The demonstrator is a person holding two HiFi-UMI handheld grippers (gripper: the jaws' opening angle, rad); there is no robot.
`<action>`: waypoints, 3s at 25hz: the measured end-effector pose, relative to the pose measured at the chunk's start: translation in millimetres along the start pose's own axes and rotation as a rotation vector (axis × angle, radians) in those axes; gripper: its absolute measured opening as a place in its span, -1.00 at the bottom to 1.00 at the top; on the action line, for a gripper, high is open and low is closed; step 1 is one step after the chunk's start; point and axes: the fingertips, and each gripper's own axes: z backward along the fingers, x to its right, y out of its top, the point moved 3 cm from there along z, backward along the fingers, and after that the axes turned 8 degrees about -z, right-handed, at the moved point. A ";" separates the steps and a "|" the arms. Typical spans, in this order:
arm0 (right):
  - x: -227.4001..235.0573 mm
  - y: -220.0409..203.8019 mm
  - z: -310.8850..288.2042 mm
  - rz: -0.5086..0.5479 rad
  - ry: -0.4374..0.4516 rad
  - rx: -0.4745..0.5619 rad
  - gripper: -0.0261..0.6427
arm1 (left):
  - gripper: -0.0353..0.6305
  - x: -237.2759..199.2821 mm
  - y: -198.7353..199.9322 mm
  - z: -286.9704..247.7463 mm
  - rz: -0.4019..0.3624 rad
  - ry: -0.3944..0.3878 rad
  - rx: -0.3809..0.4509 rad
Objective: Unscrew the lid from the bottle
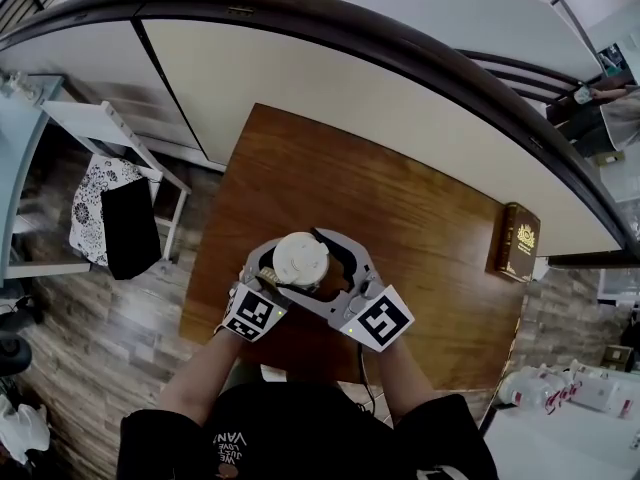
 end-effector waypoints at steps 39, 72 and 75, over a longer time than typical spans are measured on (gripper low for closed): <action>-12.3 112.6 80.2 -0.078 -0.294 0.273 0.14 | 0.22 -1.1 -12.9 -6.7 0.030 -0.105 -0.085; -98.0 79.9 115.4 -0.197 -0.588 0.409 0.14 | 0.19 -12.1 114.5 153.3 -0.074 -0.081 0.218; -104.6 77.4 111.7 -0.200 -0.596 0.405 0.14 | -0.07 -11.6 122.6 167.1 -0.085 -0.069 0.240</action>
